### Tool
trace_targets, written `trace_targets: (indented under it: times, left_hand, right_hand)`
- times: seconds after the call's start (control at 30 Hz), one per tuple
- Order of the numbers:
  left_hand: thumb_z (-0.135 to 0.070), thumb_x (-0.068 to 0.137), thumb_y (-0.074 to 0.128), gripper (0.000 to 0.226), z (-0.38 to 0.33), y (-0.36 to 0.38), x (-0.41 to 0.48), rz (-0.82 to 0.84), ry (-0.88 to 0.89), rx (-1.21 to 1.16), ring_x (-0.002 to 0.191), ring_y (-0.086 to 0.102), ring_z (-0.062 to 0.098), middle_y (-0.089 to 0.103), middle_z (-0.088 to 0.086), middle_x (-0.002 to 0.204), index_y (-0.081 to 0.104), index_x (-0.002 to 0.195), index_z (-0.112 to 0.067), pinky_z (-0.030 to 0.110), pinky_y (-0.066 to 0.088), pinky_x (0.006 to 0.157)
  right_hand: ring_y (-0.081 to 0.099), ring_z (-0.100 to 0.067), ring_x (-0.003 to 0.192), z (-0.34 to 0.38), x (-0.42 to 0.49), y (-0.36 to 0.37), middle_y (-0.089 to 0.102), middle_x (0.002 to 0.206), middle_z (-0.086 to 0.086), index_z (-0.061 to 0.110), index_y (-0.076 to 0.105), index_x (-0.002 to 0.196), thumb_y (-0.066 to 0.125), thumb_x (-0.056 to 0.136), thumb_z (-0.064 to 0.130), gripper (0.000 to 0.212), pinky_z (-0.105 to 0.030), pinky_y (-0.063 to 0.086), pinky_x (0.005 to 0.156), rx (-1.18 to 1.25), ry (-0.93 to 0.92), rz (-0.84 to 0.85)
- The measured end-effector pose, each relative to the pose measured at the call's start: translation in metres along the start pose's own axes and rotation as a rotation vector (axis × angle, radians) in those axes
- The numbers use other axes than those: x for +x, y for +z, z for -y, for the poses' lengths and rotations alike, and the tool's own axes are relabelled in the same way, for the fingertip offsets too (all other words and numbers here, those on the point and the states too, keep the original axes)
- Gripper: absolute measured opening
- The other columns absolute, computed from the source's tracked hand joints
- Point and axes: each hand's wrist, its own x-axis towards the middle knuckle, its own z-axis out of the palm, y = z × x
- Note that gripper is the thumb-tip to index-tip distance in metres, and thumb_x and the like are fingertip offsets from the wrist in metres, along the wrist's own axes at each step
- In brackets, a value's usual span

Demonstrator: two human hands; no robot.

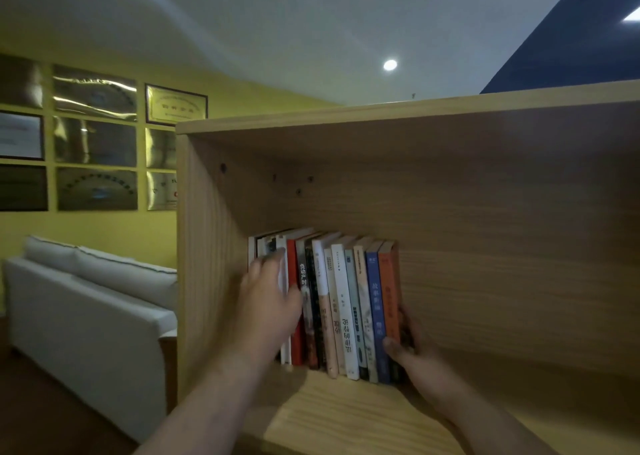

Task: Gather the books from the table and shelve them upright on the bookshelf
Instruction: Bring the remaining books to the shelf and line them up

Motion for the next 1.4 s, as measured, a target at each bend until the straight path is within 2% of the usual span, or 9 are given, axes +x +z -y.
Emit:
trace_targets:
  times: [0.1, 0.23, 0.43, 0.57, 0.77, 0.93, 1.07, 1.27, 1.4]
  left_hand:
    - [-0.035, 0.096, 0.059, 0.061, -0.009, -0.016, 0.043, 0.060, 0.011, 0.243, 0.134, 0.045, 0.028, 0.035, 0.008, 0.151, 0.036, 0.150, -0.022, 0.042, 0.046, 0.107]
    - [-0.043, 0.096, 0.056, 0.051, -0.008, -0.018, 0.056, 0.222, -0.011, 0.295, 0.116, 0.057, 0.027, 0.038, 0.009, 0.141, 0.047, 0.142, -0.024, 0.036, 0.052, 0.097]
    - [-0.032, 0.094, 0.065, 0.051, -0.004, -0.012, 0.046, 0.074, 0.067, 0.176, 0.119, 0.058, 0.028, 0.051, 0.007, 0.140, 0.047, 0.140, -0.020, 0.035, 0.052, 0.093]
    - [-0.021, 0.095, 0.062, 0.051, -0.008, -0.012, 0.045, 0.020, 0.041, 0.125, 0.122, 0.058, 0.027, 0.054, 0.007, 0.143, 0.047, 0.144, -0.020, 0.030, 0.049, 0.090]
    - [-0.022, 0.094, 0.065, 0.060, -0.012, -0.029, 0.032, -0.036, 0.037, 0.142, 0.130, 0.054, 0.023, 0.054, 0.001, 0.144, 0.041, 0.148, -0.028, 0.040, 0.050, 0.103]
    - [-0.017, 0.091, 0.069, 0.034, 0.011, -0.016, -0.003, 0.033, -0.229, -0.214, 0.089, 0.069, 0.009, 0.069, -0.006, 0.106, 0.054, 0.120, -0.024, 0.027, 0.058, 0.066]
    - [-0.013, 0.094, 0.065, 0.025, 0.032, 0.001, -0.027, 0.130, -0.303, -0.289, 0.100, 0.067, 0.016, 0.065, -0.008, 0.103, 0.053, 0.110, -0.028, 0.020, 0.053, 0.064]
    - [-0.017, 0.097, 0.062, 0.013, 0.025, -0.030, -0.052, -0.020, -0.275, -0.260, 0.085, 0.065, 0.006, 0.067, -0.009, 0.099, 0.061, 0.108, -0.023, 0.020, 0.049, 0.055]
    - [-0.018, 0.098, 0.059, 0.007, 0.016, -0.069, -0.081, -0.199, -0.285, -0.351, 0.087, 0.065, 0.016, 0.067, -0.010, 0.094, 0.061, 0.103, -0.023, 0.035, 0.051, 0.066]
  right_hand:
    - [0.058, -0.010, 0.114, 0.000, 0.002, -0.001, 0.059, 0.124, 0.022, 0.051, 0.027, 0.151, 0.061, 0.099, 0.023, 0.068, -0.041, 0.050, 0.104, -0.010, -0.013, 0.017]
    - [0.057, 0.003, 0.097, 0.000, 0.002, -0.001, 0.058, 0.114, 0.023, 0.045, 0.024, 0.155, 0.058, 0.100, 0.017, 0.070, -0.018, 0.052, 0.072, 0.034, 0.002, 0.032]
    - [0.055, -0.014, 0.125, 0.003, -0.005, 0.001, 0.057, 0.134, 0.016, 0.051, 0.024, 0.153, 0.061, 0.098, 0.023, 0.072, -0.045, 0.045, 0.111, -0.016, -0.018, 0.001]
    - [0.055, -0.013, 0.123, 0.005, -0.006, 0.001, 0.058, 0.132, 0.019, 0.052, 0.025, 0.152, 0.063, 0.098, 0.024, 0.072, -0.043, 0.044, 0.111, -0.031, -0.020, 0.000]
    - [0.054, -0.015, 0.129, 0.005, -0.006, 0.001, 0.057, 0.127, 0.022, 0.054, 0.024, 0.152, 0.063, 0.097, 0.030, 0.072, -0.047, 0.043, 0.112, -0.059, -0.023, 0.001]
    - [0.051, -0.016, 0.128, 0.006, -0.007, 0.001, 0.049, 0.133, 0.013, 0.053, 0.027, 0.151, 0.067, 0.094, 0.031, 0.073, -0.046, 0.044, 0.112, -0.090, -0.043, -0.043]
    - [0.053, -0.016, 0.128, 0.004, -0.005, 0.000, 0.050, 0.141, 0.007, 0.060, 0.033, 0.144, 0.073, 0.089, 0.033, 0.073, -0.044, 0.049, 0.108, -0.108, -0.051, -0.084]
    - [0.058, -0.019, 0.123, 0.006, -0.005, 0.001, 0.058, 0.136, 0.004, 0.050, 0.032, 0.150, 0.073, 0.090, 0.030, 0.076, -0.040, 0.053, 0.100, -0.134, -0.043, -0.092]
    - [0.056, -0.006, 0.109, 0.018, -0.020, 0.005, 0.056, 0.110, 0.026, 0.045, 0.033, 0.149, 0.071, 0.093, 0.027, 0.070, -0.029, 0.048, 0.095, -0.184, -0.089, -0.074]
